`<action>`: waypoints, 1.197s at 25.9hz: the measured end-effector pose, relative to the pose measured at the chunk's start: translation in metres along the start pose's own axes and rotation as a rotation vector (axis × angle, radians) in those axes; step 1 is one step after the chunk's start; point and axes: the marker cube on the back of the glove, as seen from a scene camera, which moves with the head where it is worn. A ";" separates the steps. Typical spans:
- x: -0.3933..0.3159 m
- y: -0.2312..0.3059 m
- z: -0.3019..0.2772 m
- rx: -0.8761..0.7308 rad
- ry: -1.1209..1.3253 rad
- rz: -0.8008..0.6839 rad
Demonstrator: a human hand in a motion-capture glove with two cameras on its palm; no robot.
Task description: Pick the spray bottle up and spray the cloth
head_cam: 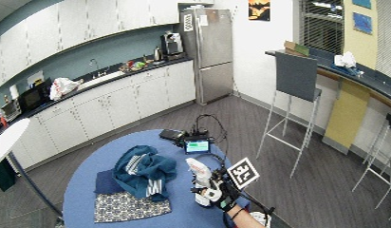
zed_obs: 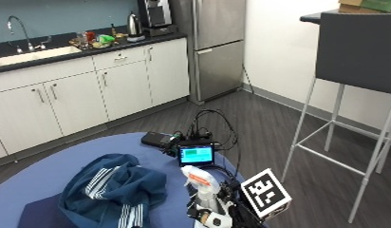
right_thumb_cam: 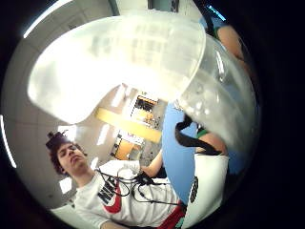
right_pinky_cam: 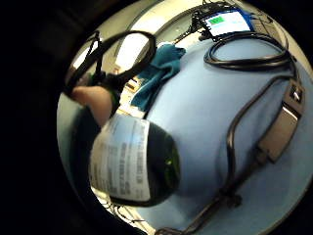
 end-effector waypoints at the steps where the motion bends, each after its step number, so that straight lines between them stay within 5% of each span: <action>1: 0.000 -0.002 0.005 -0.008 0.003 0.002; 13: -0.054 -0.096 0.061 -0.453 0.401 0.163; 20: -0.051 -0.114 0.062 -0.542 0.563 0.321; 31: -0.047 -0.115 0.061 -0.592 0.620 0.357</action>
